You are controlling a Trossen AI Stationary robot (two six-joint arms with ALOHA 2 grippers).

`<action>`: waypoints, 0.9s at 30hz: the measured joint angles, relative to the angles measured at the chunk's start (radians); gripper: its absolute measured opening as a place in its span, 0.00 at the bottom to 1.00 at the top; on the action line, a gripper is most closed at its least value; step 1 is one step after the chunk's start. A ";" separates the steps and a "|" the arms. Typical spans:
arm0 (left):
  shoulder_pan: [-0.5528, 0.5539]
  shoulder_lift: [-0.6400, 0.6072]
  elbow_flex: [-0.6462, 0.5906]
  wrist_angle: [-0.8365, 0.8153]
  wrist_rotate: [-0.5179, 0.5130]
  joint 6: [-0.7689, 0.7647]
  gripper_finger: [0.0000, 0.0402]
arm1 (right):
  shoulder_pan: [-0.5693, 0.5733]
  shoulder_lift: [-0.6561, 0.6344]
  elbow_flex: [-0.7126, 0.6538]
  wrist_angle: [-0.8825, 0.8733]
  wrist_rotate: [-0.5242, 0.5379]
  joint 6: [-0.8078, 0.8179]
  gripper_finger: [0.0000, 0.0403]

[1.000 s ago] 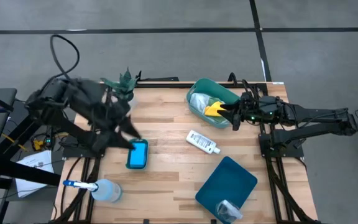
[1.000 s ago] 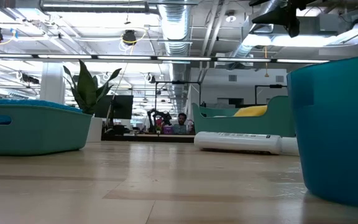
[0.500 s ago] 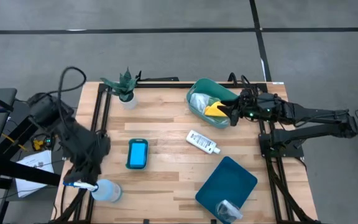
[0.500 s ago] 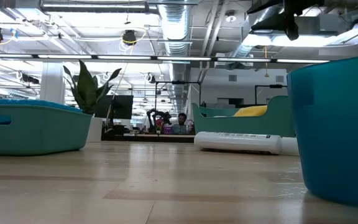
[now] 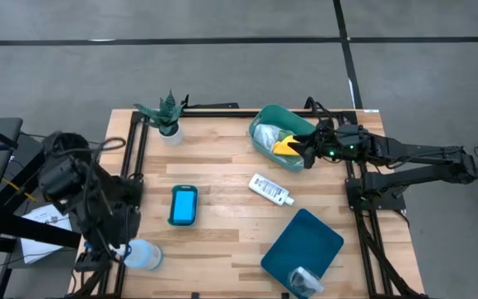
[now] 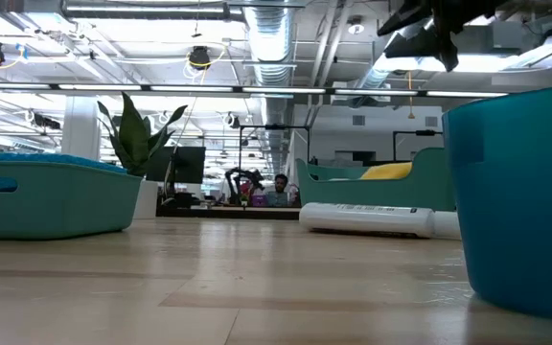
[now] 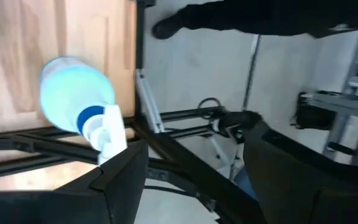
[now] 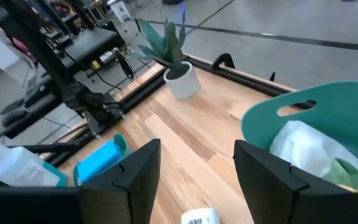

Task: Pick & Place Kitchen Items
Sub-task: Put the blue spray bottle into the blue bin

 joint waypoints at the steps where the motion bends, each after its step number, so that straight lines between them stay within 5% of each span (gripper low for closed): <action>1: -0.007 0.000 -0.014 0.000 -0.008 -0.003 0.66 | 0.000 0.000 0.000 0.000 0.000 0.000 0.49; 19: -0.049 -0.010 -0.179 0.025 -0.052 -0.004 0.65 | 0.002 0.005 0.001 0.006 -0.023 0.019 0.49; 27: -0.041 -0.055 -0.179 0.113 -0.176 -0.059 0.66 | 0.002 0.005 0.001 0.006 -0.026 0.027 0.49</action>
